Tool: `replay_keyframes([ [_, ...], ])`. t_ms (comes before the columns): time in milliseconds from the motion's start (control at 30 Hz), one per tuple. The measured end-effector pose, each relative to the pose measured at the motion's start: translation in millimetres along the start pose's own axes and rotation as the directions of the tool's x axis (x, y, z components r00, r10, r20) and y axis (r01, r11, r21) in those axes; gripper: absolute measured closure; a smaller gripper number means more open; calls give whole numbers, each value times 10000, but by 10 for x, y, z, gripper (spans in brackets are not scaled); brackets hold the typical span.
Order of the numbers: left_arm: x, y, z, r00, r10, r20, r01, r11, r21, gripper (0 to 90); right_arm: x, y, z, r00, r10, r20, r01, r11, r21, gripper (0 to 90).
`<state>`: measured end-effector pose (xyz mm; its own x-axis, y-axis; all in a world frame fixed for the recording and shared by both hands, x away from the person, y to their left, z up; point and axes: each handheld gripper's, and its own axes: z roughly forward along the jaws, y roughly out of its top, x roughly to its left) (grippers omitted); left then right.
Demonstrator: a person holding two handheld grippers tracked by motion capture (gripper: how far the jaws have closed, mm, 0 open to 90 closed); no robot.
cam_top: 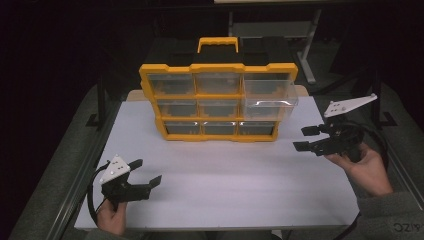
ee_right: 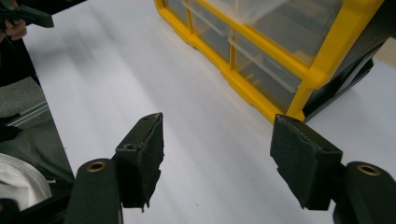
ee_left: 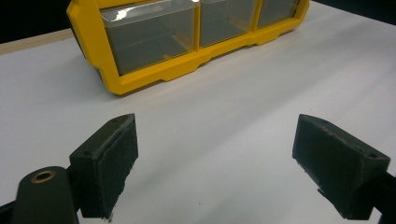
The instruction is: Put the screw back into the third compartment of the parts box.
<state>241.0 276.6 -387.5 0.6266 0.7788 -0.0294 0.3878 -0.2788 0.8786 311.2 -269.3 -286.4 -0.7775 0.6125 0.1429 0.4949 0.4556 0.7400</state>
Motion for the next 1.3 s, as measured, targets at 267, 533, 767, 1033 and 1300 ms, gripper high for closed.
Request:
replay_keyframes([
  [267,-7,-2,8,9999,-104,1,104,9999,54,140,-32,-222,222,9997,254,-42,-254,9996,133,321],
  [533,-6,-2,12,10000,-64,27,64,10000,34,139,-32,-379,373,9989,446,119,-448,9989,130,299],
  [767,-13,1,22,10000,-51,61,50,10000,58,140,0,-464,478,9987,471,190,-471,9989,3,287],
  [1033,-15,7,41,9999,111,75,-112,9998,153,140,29,-562,644,9984,532,187,-532,9986,-11,279],
  [1300,-14,6,62,9997,249,78,-251,9994,226,140,79,-600,776,9983,552,160,-552,9985,-32,255],
])
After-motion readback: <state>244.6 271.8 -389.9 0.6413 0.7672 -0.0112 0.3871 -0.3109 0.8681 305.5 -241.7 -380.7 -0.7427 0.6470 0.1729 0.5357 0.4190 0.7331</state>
